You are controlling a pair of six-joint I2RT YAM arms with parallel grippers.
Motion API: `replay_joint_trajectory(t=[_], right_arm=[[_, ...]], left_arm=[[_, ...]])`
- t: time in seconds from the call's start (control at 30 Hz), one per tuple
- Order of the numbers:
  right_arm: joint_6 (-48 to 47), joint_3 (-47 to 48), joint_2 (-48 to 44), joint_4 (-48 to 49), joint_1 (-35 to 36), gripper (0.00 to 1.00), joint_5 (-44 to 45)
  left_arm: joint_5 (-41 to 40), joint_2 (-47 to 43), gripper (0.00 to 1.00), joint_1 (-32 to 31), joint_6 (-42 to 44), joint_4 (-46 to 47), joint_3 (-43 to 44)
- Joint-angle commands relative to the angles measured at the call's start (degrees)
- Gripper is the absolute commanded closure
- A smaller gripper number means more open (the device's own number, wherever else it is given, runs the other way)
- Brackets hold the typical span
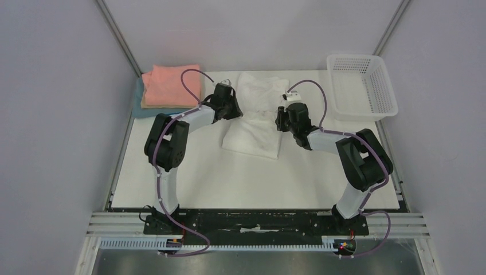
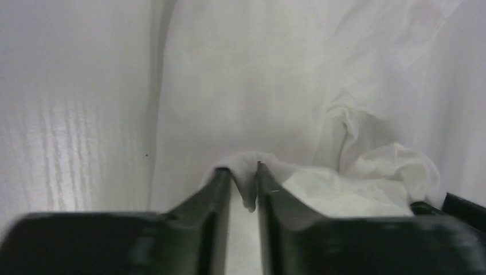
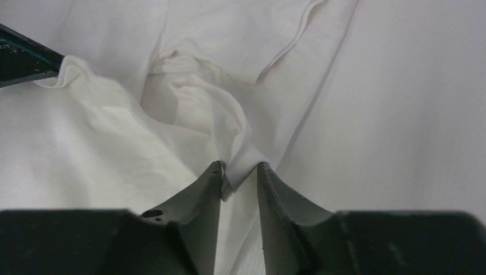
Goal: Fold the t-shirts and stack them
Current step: Fold the folded rectangular tshirt in 1/3 of the way
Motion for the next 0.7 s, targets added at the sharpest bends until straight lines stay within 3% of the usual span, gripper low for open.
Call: replay_joint_trajectory(t=[0.0, 0.07, 0.17, 0.37, 0.53, 0.67], right_arm=[[-1.27, 3.45, -0.32, 2.31, -0.74, 0.56, -0.31], [-1.16, 3.50, -1.82, 0.81, -0.77, 0.38, 0.53], [0.68, 3.19, -4.89, -2.43, -0.74, 0.03, 1.64], [4.36, -3.15, -12.74, -3.30, -0.57, 0.02, -7.42], [9.71, -12.59, -19.87, -4.83, -0.09, 0.02, -9.36], [12.22, -18.50, -23.80, -4.12, 0.39, 0.02, -13.15]], left_arm=[[-2.31, -0.55, 0.56, 0.98, 0.78, -0.39, 3.54], [-0.55, -1.78, 0.41, 1.01, 1.34, -0.31, 3.92], [2.23, -3.47, 0.28, 1.07, 0.51, -0.31, 3.57], [0.97, -11.17, 0.21, 0.95, -0.02, -1.35, -3.44], [-1.42, -21.99, 0.20, 0.95, -0.12, -1.29, -16.92], [1.91, -25.73, 0.19, 0.97, 0.43, 1.00, -24.75]])
